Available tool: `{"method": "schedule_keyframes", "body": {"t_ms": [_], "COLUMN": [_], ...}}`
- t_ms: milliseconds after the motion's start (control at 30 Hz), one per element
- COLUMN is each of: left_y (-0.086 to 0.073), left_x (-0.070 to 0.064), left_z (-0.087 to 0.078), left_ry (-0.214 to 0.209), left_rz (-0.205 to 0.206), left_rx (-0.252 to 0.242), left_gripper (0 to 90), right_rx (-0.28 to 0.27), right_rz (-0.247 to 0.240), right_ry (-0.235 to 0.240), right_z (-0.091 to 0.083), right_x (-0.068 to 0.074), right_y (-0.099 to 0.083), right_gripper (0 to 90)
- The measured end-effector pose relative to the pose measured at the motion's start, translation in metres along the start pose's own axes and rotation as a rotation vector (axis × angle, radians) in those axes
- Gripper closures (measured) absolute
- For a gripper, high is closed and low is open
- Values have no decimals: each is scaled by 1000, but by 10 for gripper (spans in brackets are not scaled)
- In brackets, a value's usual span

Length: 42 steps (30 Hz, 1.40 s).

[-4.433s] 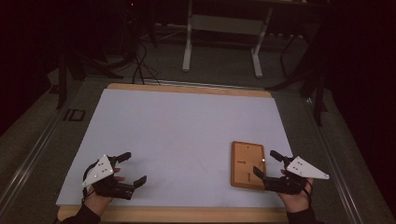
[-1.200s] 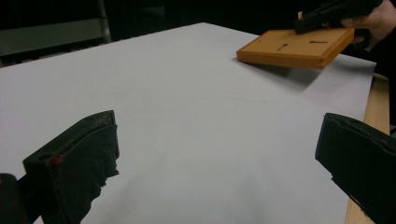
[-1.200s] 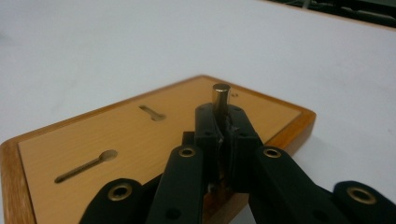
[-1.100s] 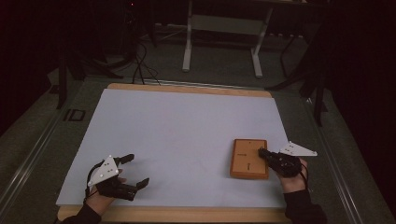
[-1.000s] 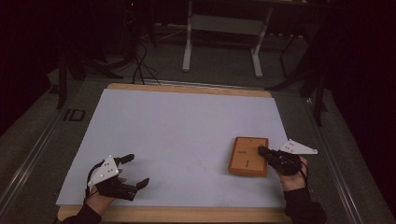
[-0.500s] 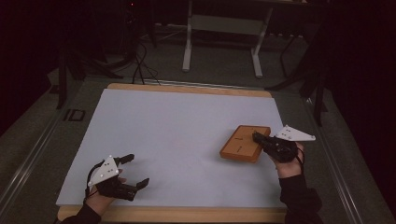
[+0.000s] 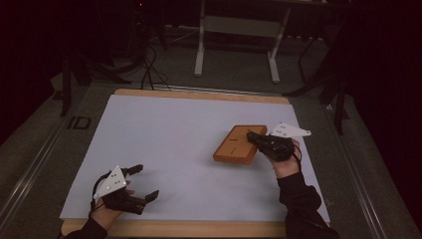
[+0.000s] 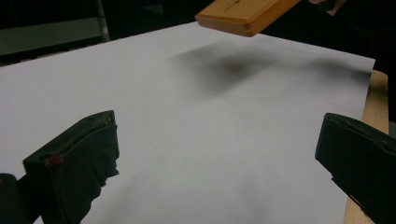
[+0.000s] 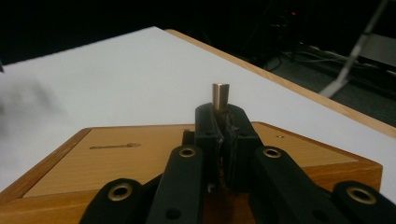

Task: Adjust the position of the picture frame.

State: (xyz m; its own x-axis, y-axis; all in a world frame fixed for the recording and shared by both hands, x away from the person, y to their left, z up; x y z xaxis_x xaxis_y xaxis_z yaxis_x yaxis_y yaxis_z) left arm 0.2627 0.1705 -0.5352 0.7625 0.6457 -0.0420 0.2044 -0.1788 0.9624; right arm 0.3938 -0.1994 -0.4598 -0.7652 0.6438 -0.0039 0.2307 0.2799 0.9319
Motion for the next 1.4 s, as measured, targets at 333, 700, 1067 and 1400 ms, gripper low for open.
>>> {"method": "schedule_keyframes", "body": {"t_ms": [333, 700, 1067, 1400], "left_y": [0, 0, -1, -1], "left_x": [-1, -2, -3, -4], "left_z": [-1, -3, -3, -2], "left_ry": [-8, -10, -12, -19], "left_rz": [0, 0, -2, -2], "left_rx": [-2, -4, -2, -2], "left_gripper": [0, 0, 0, 0], "right_rx": [7, 43, 80, 108], "right_rz": [-15, -26, -32, -53], "right_ry": [95, 185, 233, 259], "right_z": [47, 96, 128, 129], "right_x": [26, 53, 66, 75], "right_y": [12, 8, -1, -15], "right_gripper": [859, 859, 859, 857]}}
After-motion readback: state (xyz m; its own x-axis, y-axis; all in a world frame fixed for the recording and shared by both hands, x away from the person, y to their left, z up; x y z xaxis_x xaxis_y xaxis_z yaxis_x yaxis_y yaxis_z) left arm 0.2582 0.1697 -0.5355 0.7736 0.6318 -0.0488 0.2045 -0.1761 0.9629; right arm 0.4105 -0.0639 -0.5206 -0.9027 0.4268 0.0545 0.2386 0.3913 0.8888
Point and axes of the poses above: each handheld gripper's, and its own axes: z roughly forward along the jaws, y roughly out of its top, x roughly to its left, the point moved 6 cm from there along z, roughly forward along the jaws, and after that the axes turned 2 degrees about -x, right-handed, at the moved point
